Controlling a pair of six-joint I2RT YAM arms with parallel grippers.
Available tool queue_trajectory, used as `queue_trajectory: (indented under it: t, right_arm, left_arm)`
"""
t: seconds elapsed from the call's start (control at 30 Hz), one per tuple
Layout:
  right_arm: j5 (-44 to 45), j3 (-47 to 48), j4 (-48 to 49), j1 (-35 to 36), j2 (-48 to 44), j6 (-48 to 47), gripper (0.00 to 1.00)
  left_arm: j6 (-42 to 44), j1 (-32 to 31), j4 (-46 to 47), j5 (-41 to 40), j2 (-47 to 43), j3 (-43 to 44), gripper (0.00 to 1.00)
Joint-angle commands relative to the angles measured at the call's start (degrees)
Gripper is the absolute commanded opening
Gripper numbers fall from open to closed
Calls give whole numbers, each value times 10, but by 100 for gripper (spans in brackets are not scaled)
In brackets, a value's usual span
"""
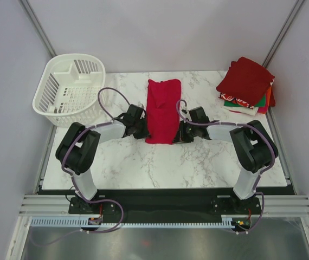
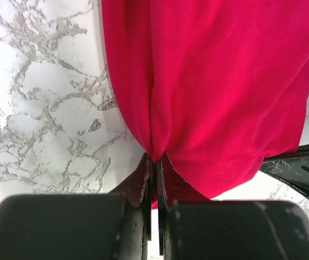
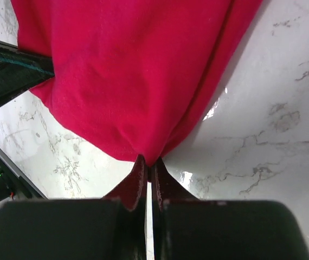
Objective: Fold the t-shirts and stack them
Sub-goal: Fold the tshirt
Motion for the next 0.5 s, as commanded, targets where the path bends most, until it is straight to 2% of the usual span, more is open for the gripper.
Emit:
queue_trajectory:
  t: [0.0, 0.23, 0.47]
  right_arm:
    - [5, -23, -5, 2, -3, 1, 0]
    - [23, -87, -65, 5, -157, 24, 0]
    - [40, -153, -123, 80, -362, 111, 0]
  left_arm:
    - [-3, -14, -47, 9, -8, -39, 2]
    - [-39, -60, -89, 20, -135, -97, 2]
    - [-110, -120, -158, 19, -272, -146, 2]
